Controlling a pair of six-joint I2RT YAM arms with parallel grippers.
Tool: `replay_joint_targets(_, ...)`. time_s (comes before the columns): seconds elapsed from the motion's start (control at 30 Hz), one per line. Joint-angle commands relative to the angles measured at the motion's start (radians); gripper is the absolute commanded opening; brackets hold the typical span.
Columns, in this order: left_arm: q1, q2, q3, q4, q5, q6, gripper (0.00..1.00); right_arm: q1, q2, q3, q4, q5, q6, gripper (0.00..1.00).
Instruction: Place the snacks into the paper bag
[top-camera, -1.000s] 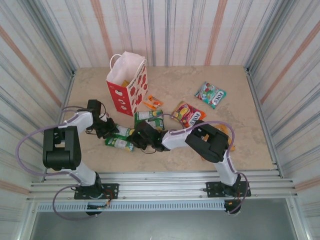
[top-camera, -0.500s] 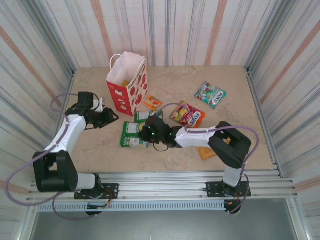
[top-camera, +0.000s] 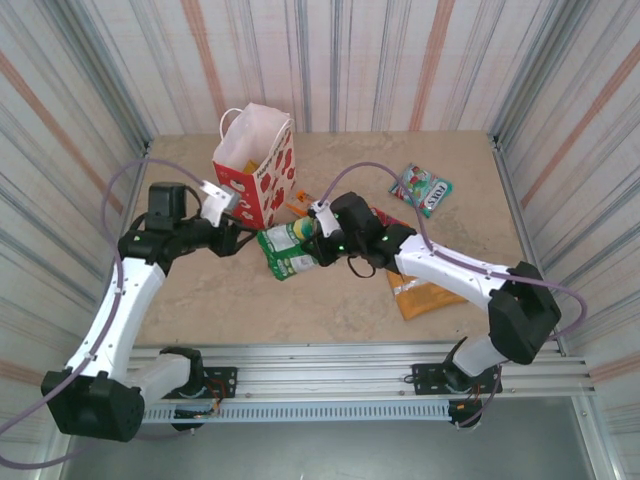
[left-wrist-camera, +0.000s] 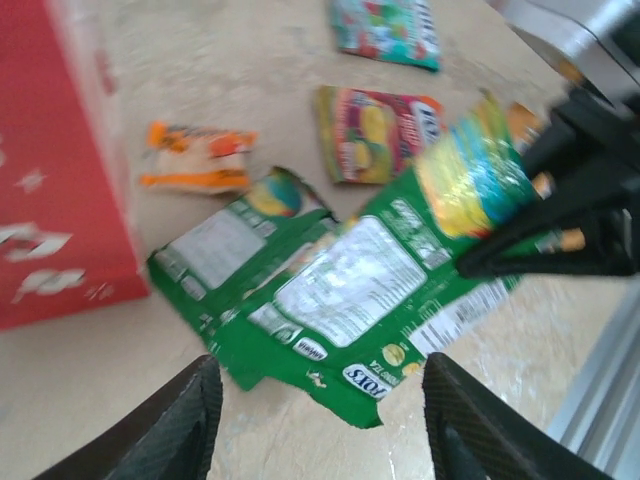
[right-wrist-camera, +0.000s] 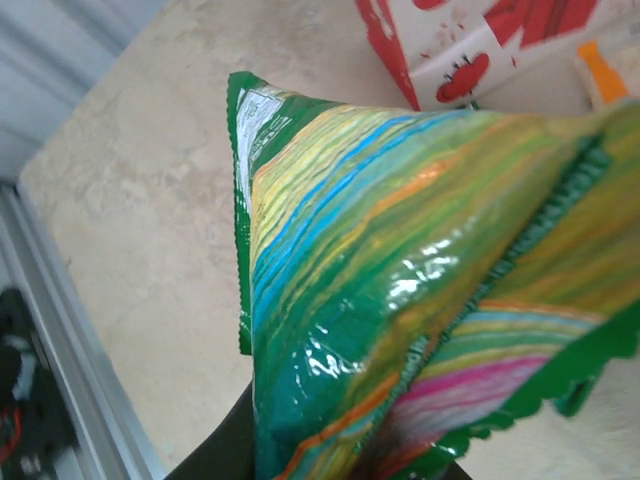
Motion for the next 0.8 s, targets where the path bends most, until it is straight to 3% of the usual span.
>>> replay_joint_targets(0.0, -0.069, -0.013, 0.039, -0.068, 0.047, 0.270, 0.59, -0.007, -0.052, 0.063, -0.133, -0.123, -0.290, 0.13)
replay_joint_targets(0.27, -0.153, 0.049, 0.051, -0.089, 0.004, 0.382, 0.66, -0.008, -0.097, 0.086, -0.177, -0.244, -0.544, 0.13)
replay_joint_targets(0.53, -0.185, 0.082, 0.052, -0.131, 0.148, 0.420, 0.65, -0.009, -0.087, 0.116, -0.178, -0.286, -0.626, 0.13)
replay_joint_targets(0.77, -0.214, 0.120, 0.060, -0.167, 0.193, 0.431, 0.63, -0.011, -0.075, 0.144, -0.176, -0.313, -0.656, 0.14)
